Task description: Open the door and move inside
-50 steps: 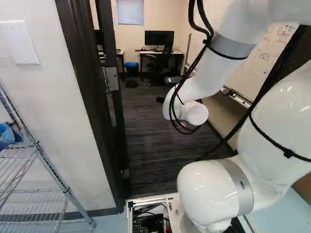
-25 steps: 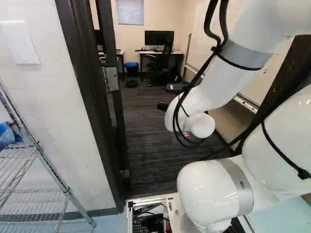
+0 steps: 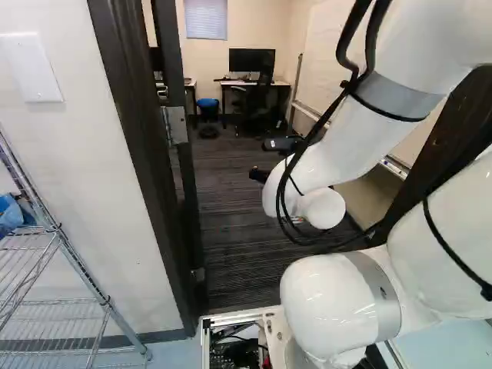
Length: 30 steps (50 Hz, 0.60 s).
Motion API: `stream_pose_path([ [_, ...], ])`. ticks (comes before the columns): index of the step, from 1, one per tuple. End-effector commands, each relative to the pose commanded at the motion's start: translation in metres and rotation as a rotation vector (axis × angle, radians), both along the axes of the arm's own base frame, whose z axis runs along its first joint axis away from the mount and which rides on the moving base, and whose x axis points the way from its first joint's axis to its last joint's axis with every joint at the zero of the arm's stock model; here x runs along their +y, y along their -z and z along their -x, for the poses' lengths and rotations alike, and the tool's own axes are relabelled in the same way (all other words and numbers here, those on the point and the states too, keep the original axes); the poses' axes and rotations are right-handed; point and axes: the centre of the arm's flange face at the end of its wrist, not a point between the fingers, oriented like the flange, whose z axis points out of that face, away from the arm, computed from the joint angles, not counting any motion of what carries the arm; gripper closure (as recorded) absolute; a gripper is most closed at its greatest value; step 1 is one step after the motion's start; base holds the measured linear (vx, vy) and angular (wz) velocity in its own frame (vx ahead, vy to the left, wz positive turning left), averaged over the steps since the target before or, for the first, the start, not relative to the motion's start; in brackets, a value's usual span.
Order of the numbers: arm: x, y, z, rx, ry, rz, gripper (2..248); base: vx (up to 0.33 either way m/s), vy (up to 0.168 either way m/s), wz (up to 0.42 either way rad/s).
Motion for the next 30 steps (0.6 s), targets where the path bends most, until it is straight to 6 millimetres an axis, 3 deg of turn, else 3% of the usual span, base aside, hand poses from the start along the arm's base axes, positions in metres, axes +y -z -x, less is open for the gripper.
stream_pose_path([
  [30, 0.0000, 0.0000, 0.0001, 0.000, 0.000, 0.000, 3, -0.002, 0.000, 0.003],
])
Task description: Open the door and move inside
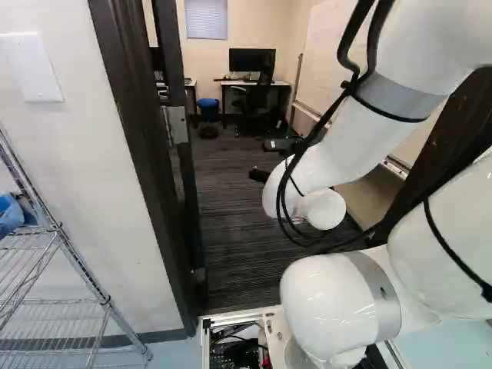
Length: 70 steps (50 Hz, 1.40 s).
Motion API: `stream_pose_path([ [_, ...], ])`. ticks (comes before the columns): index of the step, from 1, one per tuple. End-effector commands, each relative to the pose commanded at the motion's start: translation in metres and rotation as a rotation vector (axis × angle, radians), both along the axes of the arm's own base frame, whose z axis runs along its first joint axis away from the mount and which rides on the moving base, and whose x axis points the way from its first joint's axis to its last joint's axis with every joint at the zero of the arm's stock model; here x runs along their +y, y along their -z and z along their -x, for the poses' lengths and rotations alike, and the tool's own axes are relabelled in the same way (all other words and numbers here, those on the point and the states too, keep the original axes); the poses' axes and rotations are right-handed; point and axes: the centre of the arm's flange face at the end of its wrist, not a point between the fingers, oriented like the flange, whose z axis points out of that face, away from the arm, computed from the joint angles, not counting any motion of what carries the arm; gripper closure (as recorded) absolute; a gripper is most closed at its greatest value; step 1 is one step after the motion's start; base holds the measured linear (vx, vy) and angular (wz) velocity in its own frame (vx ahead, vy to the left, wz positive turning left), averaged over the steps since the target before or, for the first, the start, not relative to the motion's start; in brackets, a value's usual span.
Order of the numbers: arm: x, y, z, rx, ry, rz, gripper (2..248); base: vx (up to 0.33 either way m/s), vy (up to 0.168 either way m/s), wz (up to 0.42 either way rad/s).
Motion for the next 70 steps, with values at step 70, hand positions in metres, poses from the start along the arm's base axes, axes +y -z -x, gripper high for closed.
stream_pose_path([
  [70, 0.0000, 0.0000, 0.0000, 0.000, 0.000, 0.000, 3, 0.030, -0.042, -0.054],
])
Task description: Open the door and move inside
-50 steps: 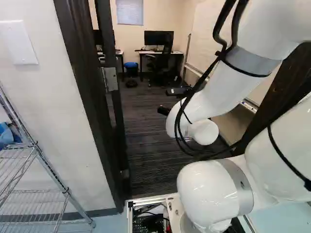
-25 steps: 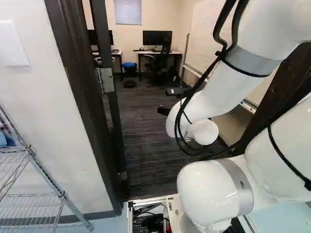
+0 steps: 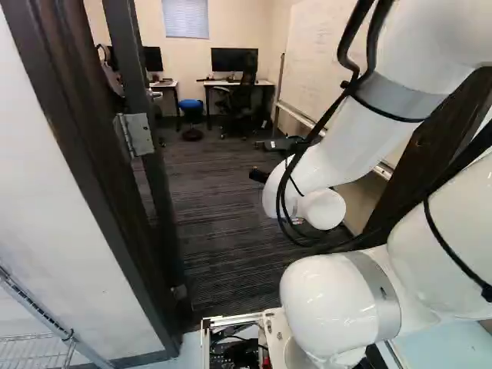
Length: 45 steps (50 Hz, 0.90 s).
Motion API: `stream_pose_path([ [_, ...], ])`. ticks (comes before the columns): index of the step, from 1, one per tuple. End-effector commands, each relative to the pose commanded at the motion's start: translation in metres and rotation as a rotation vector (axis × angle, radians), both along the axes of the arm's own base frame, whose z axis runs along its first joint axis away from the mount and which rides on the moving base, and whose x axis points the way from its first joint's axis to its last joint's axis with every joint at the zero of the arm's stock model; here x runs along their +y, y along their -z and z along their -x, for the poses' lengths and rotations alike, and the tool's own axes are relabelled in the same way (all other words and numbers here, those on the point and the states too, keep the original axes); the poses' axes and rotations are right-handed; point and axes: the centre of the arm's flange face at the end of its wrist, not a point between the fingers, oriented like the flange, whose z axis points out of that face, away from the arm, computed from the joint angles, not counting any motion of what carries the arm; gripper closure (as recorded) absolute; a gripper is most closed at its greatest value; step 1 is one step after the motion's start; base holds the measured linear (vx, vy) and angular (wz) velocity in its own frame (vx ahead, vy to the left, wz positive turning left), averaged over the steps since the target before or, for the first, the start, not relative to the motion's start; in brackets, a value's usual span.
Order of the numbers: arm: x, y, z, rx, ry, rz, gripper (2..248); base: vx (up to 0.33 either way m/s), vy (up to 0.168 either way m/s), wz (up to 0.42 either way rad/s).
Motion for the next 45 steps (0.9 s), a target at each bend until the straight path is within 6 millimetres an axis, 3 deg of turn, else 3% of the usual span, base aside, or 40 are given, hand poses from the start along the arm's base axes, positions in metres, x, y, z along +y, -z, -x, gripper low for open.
stream_pose_path([
  [21, 0.0000, 0.0000, 0.0000, 0.000, 0.000, 0.000, 3, 0.094, -0.060, 0.000],
  [45, 0.0000, 0.0000, 0.0000, 0.000, 0.000, 0.000, 3, 0.102, -0.003, -0.008],
])
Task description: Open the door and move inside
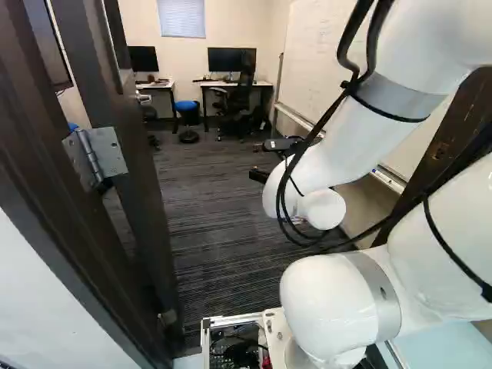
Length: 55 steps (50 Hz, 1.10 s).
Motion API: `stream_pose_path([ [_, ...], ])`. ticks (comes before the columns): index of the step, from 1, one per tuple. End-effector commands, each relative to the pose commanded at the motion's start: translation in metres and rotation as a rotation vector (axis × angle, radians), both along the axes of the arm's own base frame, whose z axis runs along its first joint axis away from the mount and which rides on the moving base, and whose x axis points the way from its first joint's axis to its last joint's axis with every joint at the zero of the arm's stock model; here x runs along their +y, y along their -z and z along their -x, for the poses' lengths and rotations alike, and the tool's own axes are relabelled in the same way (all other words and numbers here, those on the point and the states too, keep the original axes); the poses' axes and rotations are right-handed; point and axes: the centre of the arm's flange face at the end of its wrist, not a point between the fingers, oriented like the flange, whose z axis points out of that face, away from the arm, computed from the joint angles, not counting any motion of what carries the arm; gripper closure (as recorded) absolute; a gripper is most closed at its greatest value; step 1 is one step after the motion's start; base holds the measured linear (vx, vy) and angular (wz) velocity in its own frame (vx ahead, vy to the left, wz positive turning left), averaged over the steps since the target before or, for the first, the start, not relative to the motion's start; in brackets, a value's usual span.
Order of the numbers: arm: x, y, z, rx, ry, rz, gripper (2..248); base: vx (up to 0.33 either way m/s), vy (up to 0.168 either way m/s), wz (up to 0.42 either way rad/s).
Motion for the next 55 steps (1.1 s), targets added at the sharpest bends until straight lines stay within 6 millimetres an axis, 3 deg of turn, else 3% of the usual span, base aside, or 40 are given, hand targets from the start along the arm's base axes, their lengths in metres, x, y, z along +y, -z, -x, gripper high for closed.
stream_pose_path([
  [55, 0.0000, 0.0000, 0.0000, 0.000, 0.000, 0.000, 3, 0.106, -0.001, -0.007],
])
